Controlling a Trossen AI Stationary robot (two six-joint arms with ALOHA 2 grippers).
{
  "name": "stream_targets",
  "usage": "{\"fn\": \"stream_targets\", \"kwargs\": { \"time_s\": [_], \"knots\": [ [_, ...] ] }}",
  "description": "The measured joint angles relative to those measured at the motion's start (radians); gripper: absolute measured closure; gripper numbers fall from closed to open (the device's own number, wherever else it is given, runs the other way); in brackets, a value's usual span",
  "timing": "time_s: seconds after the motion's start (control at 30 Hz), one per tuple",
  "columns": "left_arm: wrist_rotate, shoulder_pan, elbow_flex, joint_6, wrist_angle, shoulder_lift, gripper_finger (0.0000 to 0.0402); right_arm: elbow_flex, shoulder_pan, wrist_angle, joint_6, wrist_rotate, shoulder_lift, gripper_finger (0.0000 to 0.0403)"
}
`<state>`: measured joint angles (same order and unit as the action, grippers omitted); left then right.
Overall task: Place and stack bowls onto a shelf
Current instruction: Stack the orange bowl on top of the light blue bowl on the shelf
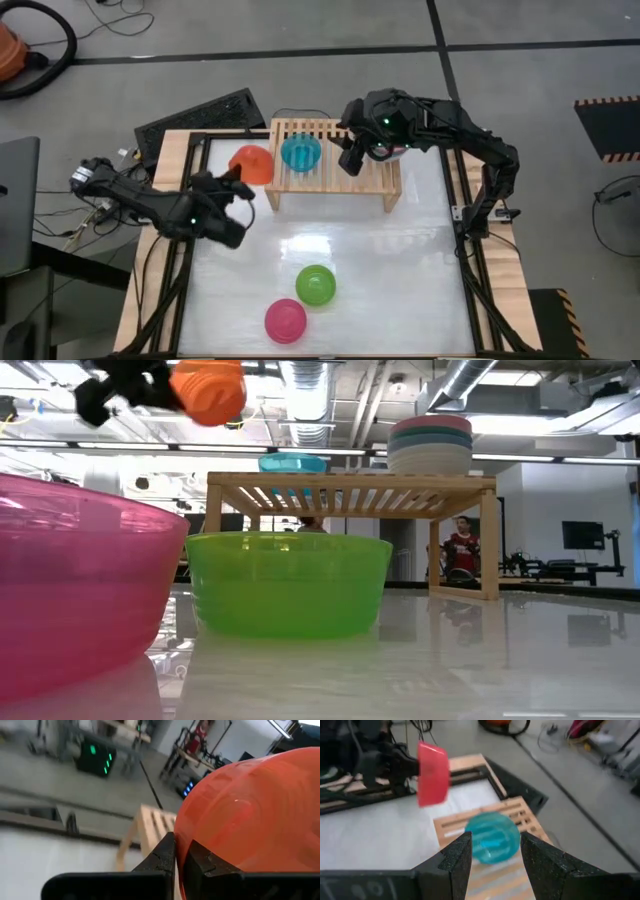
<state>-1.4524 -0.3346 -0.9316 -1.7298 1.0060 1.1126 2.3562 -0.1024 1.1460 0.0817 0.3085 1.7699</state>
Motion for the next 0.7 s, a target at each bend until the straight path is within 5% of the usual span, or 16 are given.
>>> {"fn": "stream_targets", "kwargs": {
  "time_s": [0.37,0.7],
  "knots": [
    [-0.118,0.184,-0.214,1.173,-0.569,0.001,0.0401,-0.002,0.096,-0.231,-0.18,0.196,0.051,0.0209],
    [0.163,0.309,-0.216,1.494,-0.85,0.002,0.0401,-0.005,0.143,-0.486,-0.323,0.342,0.14,0.0209]
  ]
}}
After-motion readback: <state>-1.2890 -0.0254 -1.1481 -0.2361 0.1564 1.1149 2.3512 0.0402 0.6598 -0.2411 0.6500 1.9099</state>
